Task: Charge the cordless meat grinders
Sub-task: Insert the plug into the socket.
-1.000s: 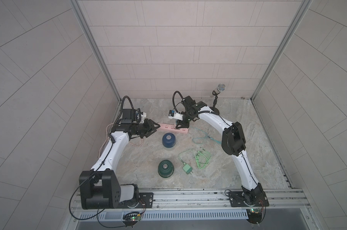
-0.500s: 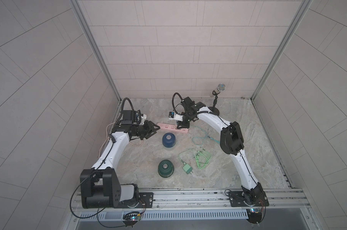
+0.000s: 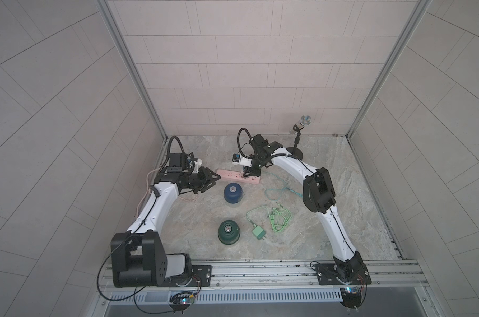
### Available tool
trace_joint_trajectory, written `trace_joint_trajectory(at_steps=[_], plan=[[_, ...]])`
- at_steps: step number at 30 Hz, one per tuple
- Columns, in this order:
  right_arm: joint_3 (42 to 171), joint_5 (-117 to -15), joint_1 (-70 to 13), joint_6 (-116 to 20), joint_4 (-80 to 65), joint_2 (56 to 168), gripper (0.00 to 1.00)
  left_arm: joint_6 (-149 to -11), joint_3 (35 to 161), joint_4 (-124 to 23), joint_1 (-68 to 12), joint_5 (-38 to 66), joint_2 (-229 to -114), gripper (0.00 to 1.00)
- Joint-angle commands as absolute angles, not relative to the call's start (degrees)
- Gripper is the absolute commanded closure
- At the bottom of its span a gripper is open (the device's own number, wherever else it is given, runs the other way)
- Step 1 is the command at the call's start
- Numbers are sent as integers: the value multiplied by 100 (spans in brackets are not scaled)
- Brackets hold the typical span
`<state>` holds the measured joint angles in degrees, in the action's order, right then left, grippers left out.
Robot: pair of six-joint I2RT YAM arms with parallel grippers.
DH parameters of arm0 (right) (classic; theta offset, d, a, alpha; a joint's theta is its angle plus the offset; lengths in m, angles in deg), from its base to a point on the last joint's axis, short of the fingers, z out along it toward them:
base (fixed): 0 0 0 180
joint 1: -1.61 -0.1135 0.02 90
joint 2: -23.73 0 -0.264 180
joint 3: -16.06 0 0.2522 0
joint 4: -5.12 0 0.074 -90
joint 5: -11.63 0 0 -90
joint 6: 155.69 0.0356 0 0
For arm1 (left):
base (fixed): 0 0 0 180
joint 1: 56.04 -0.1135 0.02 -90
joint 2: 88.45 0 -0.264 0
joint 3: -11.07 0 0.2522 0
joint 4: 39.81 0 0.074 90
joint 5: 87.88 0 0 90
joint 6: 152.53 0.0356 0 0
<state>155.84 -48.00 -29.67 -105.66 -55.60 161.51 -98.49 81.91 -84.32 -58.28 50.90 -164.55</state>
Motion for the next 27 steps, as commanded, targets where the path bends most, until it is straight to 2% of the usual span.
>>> trace_joint_trajectory(at_steps=[1, 10, 27], plan=[[15349, -5037, -2943, -10725, -5901, 16164, 100, -9707, 8135, -8489, -5859, 5163, -16423, 55], [15189, -4777, -2844, -10575, -5941, 15949, 100, -9712, 8075, -8471, -5877, 5127, -16351, 55], [14319, -6023, -2850, -11256, -5720, 16074, 100, -9552, 8172, -8703, -5887, 5226, -16467, 55]])
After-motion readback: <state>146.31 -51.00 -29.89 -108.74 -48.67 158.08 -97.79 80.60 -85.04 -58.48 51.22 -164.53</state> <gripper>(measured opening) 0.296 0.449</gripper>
